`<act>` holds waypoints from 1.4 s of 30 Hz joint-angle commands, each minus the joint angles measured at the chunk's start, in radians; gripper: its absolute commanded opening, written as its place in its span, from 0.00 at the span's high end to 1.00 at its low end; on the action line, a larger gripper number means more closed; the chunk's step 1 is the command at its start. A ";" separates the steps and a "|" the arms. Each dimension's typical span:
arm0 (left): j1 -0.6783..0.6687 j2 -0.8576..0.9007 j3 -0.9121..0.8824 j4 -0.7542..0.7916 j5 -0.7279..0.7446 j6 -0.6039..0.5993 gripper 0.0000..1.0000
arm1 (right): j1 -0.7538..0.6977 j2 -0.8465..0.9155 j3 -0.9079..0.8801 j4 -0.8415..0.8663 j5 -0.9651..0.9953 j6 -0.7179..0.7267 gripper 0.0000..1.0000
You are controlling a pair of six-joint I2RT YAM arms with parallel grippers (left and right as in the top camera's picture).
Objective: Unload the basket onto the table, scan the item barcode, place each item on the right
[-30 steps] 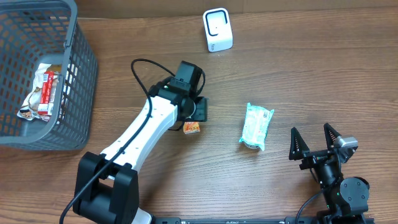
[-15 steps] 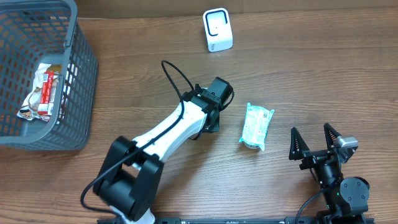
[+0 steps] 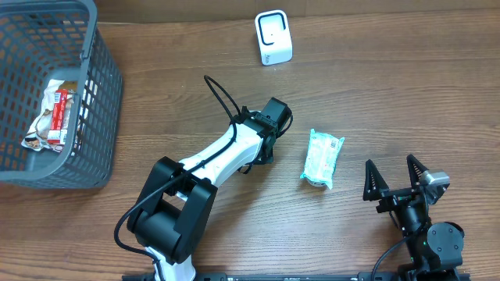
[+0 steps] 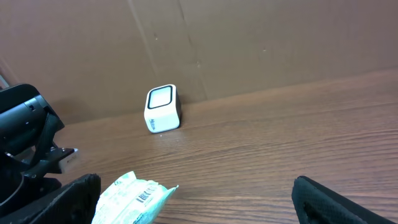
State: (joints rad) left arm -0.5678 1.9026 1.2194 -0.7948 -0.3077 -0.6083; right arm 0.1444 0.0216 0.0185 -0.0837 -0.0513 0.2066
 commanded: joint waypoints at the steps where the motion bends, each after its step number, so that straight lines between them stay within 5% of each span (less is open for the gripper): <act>1: -0.002 0.039 -0.001 0.003 -0.016 -0.024 0.69 | -0.005 -0.002 -0.010 0.003 0.006 0.003 0.00; 6: -0.002 0.093 -0.001 -0.002 -0.016 -0.023 0.71 | -0.005 -0.002 -0.010 0.003 0.006 0.003 0.00; 10: 0.001 0.094 0.007 -0.030 -0.017 -0.003 0.96 | -0.005 -0.002 -0.010 0.003 0.006 0.003 0.00; 20: 0.030 0.033 0.129 -0.122 0.037 -0.001 0.96 | -0.005 -0.002 -0.010 0.003 0.006 0.003 0.00; 27: 0.068 -0.040 0.134 -0.113 0.219 0.009 0.96 | -0.005 -0.002 -0.010 0.003 0.006 0.003 0.00; 36: 0.154 -0.046 0.126 0.030 0.616 0.226 0.96 | -0.005 -0.002 -0.010 0.003 0.006 0.003 0.00; 42: 0.186 -0.046 0.106 0.111 0.758 0.257 0.96 | -0.005 -0.002 -0.010 0.003 0.006 0.003 0.00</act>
State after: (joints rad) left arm -0.3912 1.8812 1.3308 -0.7021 0.3145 -0.4065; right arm 0.1444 0.0216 0.0185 -0.0834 -0.0517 0.2066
